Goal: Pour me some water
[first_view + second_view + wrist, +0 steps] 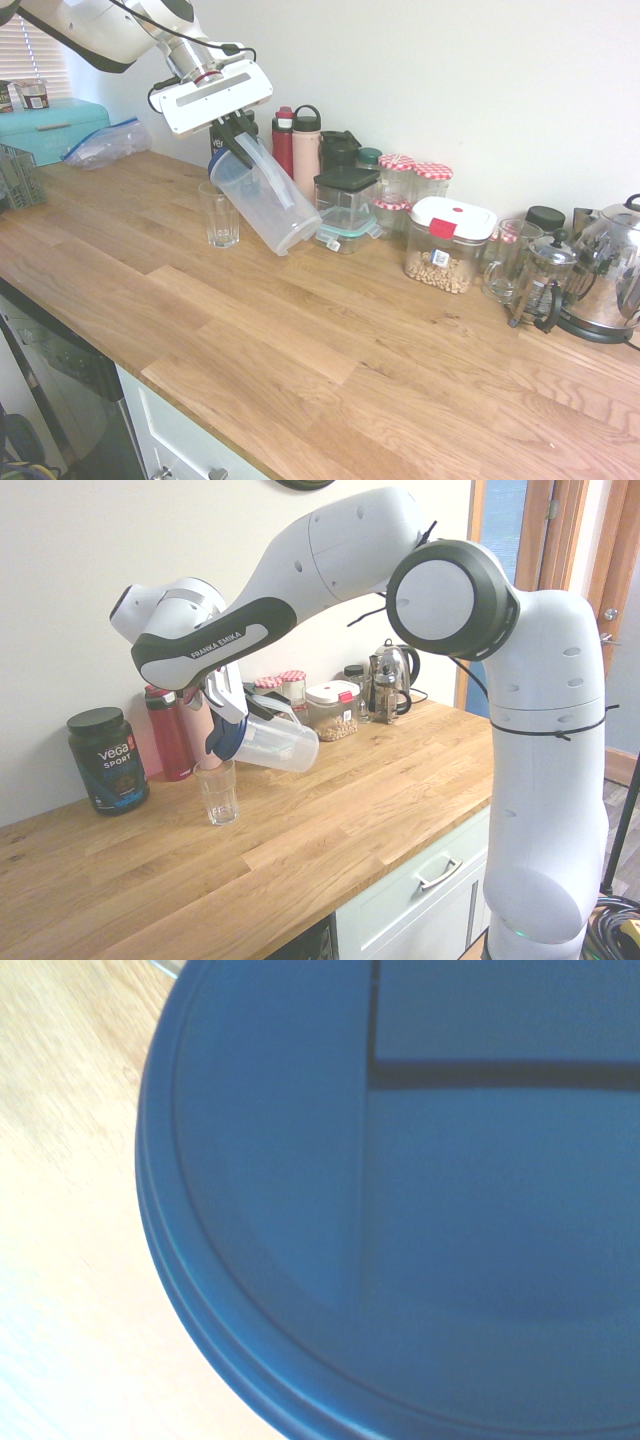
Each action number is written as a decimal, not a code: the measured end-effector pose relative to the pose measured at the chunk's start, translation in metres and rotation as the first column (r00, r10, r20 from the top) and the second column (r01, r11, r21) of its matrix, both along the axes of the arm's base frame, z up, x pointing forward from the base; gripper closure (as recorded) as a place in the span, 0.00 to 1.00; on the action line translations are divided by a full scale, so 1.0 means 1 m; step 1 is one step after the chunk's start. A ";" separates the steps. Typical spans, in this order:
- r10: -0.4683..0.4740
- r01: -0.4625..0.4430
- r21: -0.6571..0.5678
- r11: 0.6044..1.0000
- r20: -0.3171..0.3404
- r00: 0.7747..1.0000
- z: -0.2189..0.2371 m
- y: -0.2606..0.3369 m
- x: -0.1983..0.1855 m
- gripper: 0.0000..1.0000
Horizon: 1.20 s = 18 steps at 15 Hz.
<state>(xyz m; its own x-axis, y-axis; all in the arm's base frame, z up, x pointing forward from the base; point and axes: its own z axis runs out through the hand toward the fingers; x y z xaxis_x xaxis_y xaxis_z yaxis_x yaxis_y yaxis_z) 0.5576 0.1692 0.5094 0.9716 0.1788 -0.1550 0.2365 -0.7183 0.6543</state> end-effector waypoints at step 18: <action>-0.753 0.492 0.681 0.542 0.135 0.644 0.020 -0.319 -0.103 1.00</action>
